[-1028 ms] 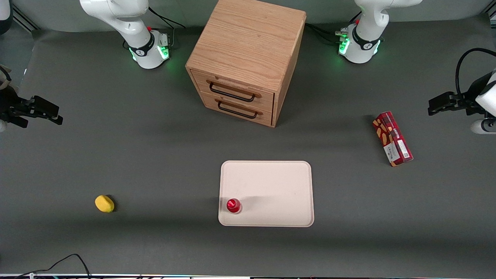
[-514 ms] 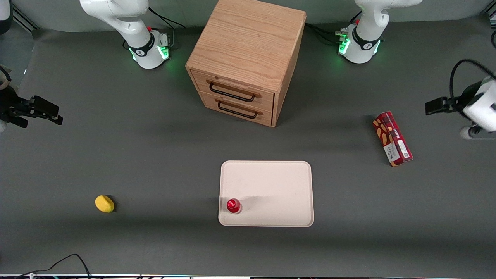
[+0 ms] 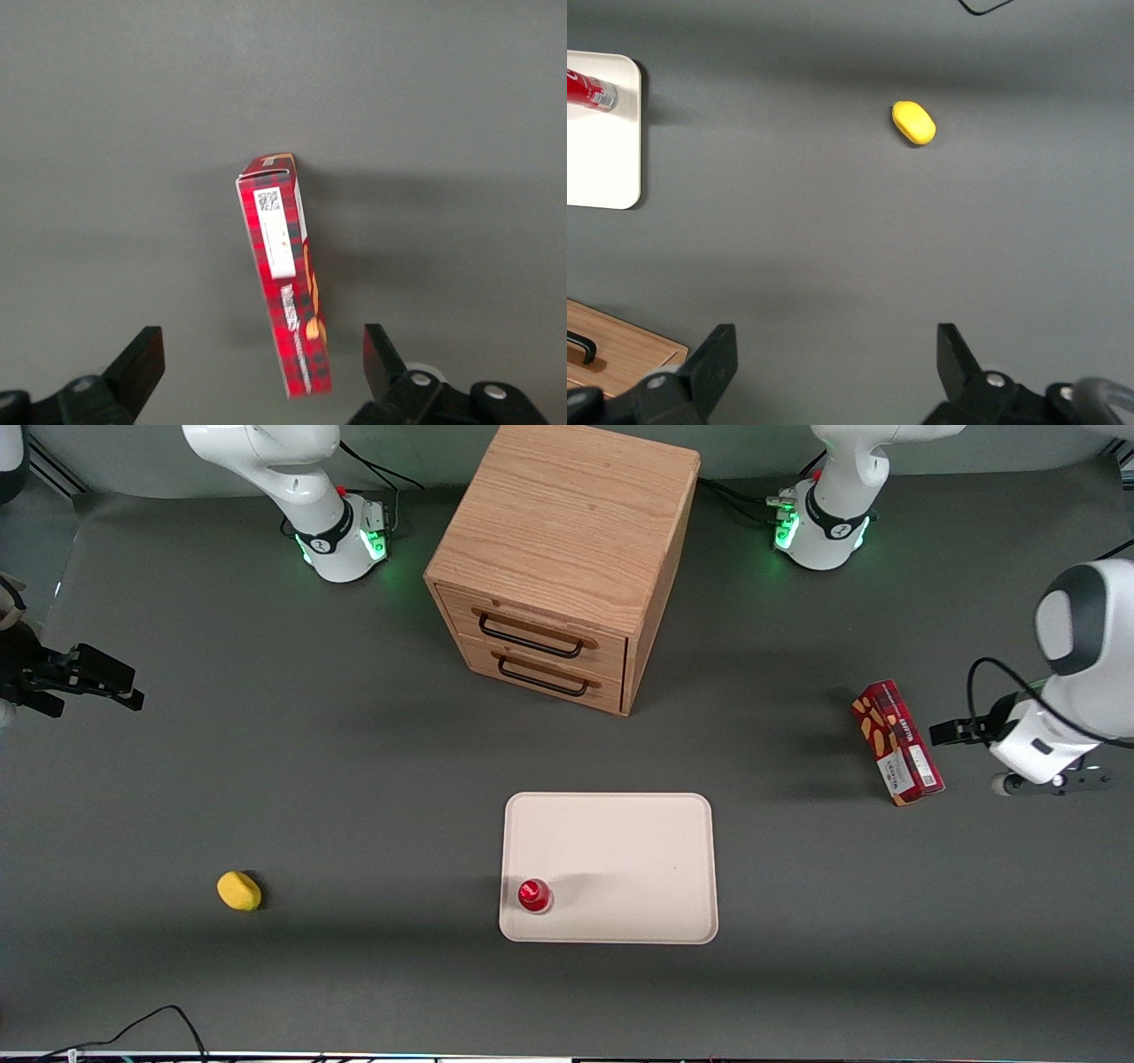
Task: Place red cookie box on tray
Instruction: 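Move the left gripper down to the upright red tartan box, then close the left gripper on the red tartan box and lift it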
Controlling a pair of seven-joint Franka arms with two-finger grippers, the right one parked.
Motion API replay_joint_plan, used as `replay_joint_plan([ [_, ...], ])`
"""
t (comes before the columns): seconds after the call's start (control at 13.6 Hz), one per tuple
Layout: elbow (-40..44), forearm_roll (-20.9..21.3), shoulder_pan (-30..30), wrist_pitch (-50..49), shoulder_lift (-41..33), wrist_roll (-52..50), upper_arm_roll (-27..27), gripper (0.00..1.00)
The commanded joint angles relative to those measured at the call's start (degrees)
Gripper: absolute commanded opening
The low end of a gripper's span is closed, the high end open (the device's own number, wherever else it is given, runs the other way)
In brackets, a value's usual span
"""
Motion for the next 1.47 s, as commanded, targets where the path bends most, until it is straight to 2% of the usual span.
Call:
replay_joint_plan([
  [0.0,-10.11,-2.62,0.27,11.10,-1.94,-1.72,0.21,1.00],
  [0.22,-18.20,-3.77,1.50,22.54,-1.24,-1.90,0.21,1.00],
  [0.59,-25.16,-6.32,2.03,32.93,0.17,-1.90,0.12,0.97],
  [0.66,-25.17,-6.41,2.03,33.38,0.78,-1.90,0.12,0.91],
  [0.73,-25.08,-6.50,2.03,33.56,1.14,-1.90,0.12,0.76],
  [0.95,-24.99,-6.85,1.85,34.52,2.02,-1.90,0.12,0.19],
  [1.03,-24.99,-6.76,1.85,34.52,2.19,-1.90,0.12,0.05],
  [1.1,-24.90,-6.85,1.76,34.52,2.02,-1.90,0.12,0.00],
  [1.39,-23.16,-6.76,0.97,30.07,-0.87,-2.68,-0.23,0.00],
])
